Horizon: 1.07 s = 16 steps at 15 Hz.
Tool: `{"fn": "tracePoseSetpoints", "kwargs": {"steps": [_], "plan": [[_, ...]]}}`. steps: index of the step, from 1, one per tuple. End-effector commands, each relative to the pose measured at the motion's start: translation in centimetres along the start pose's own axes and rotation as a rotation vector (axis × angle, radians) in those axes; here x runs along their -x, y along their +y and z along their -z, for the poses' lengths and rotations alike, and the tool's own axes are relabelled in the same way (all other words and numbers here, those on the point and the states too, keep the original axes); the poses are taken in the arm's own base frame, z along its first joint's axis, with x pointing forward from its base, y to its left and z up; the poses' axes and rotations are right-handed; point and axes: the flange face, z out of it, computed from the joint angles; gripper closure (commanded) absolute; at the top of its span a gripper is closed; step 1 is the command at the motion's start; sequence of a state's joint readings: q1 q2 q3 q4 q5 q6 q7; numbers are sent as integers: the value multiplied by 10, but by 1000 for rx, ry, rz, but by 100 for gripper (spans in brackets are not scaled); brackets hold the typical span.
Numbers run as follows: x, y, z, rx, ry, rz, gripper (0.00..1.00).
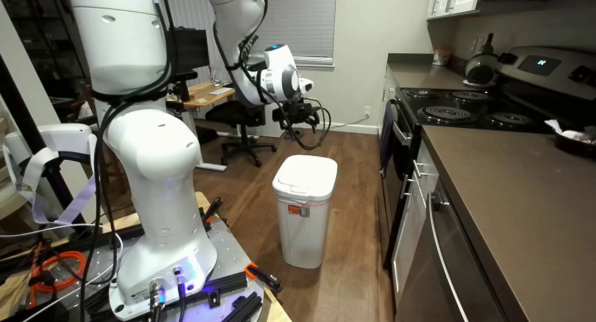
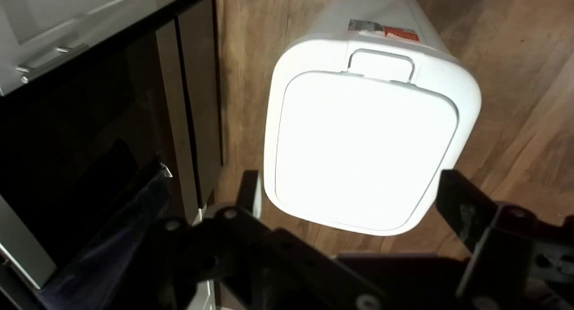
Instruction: Open the trash bin
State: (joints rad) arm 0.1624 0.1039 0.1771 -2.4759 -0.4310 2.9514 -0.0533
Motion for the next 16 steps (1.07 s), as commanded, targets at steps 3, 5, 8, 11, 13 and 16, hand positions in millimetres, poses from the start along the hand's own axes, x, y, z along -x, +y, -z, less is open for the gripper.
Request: {"fn": "tracePoseSetpoints", "kwargs": {"steps": [3,5,8,11,13,16], "plan": [[-24,11,-93,-163,80,14,0],[-40,14,-113,-225,81,22,0],[-61,21,-139,-305,46,21,0],[-76,25,-160,-367,-56,-1,0],[-83,25,-170,-388,-124,-16,0],[-95,15,-181,-374,-193,3,0]]}}
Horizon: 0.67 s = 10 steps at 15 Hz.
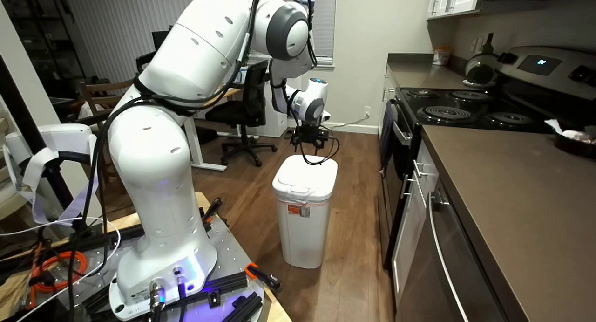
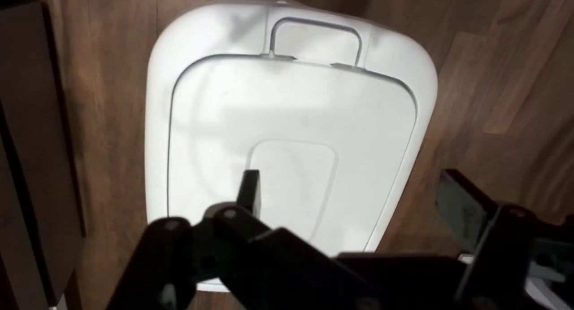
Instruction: Open the trash bin
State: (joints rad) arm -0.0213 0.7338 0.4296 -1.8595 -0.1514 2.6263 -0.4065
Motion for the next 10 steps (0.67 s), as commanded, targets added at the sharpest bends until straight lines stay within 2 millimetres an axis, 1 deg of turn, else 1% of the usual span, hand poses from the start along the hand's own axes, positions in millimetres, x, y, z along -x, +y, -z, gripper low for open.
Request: {"fn": "tracePoseSetpoints", "kwargs": {"steps": [1,3,5,7,10], "plan": [[-20,-8,-18,9,-69,10,0],[-24,-19,-33,28,-90,30,0],[-24,-29,-52,24,-104,26,0],[-19,-36,-71,25,-132,-12,0],[-8,-40,-92,61,-177,-95,0]]}}
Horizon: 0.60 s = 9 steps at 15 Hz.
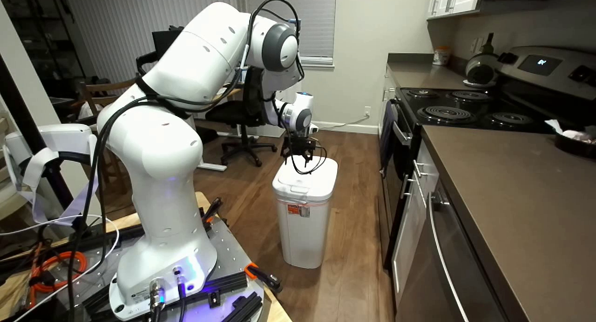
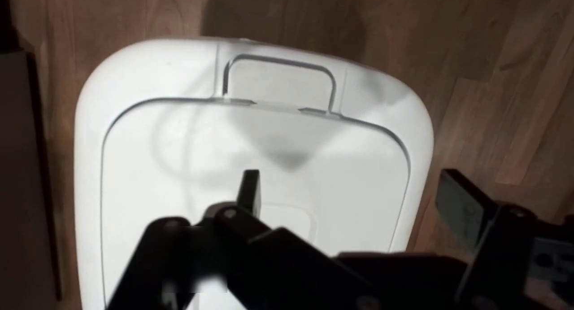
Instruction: Open the trash bin
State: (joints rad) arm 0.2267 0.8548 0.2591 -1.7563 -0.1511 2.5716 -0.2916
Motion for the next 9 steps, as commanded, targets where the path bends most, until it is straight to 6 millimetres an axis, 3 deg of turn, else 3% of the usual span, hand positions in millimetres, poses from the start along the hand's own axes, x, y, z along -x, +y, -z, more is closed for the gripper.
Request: {"fn": "tracePoseSetpoints", "kwargs": {"steps": [1,5,7,9], "plan": [[1,0,-20,37,-41,-104,0],[5,-2,-39,88,-57,-187,16],[5,-6,-45,87,-61,-205,39],[4,-8,-51,93,-67,-222,55]]}}
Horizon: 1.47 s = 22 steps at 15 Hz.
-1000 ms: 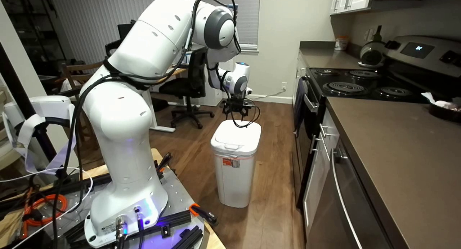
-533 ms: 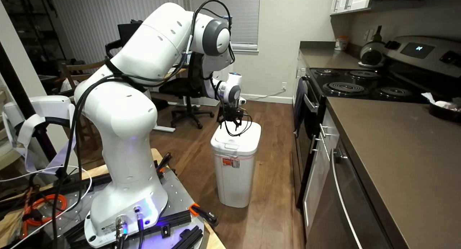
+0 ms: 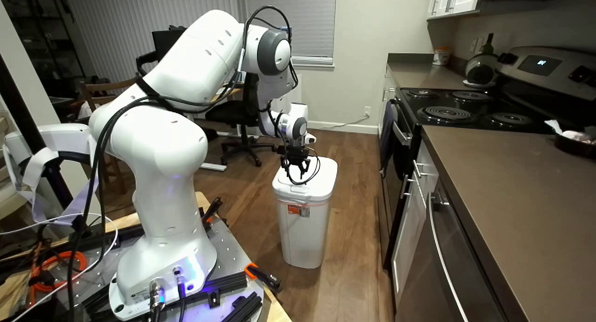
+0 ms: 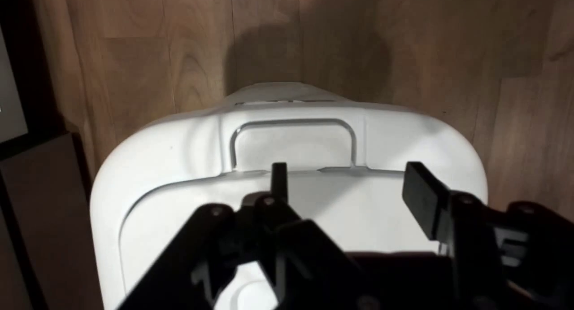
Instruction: Open the trash bin
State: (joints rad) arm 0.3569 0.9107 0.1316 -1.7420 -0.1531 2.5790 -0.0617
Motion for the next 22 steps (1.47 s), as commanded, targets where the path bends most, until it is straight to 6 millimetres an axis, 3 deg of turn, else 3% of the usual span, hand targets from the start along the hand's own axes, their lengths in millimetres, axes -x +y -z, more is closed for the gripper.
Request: {"fn": "tracePoseSetpoints", "kwargs": {"steps": [1,3,9,10,11,12,13,15,19,22], "plan": [[-6,-2,-11,22,9,-44,62],[-6,0,-17,36,10,-63,67],[-9,15,-39,60,31,-82,54],[-10,17,-42,59,37,-81,60],[-11,19,-46,55,42,-82,76],[-12,20,-49,52,45,-83,84],[-13,20,-51,52,46,-84,86],[-15,22,-58,46,47,-85,99],[-17,22,-65,22,30,-90,100],[-12,17,-36,58,56,-90,100]]}}
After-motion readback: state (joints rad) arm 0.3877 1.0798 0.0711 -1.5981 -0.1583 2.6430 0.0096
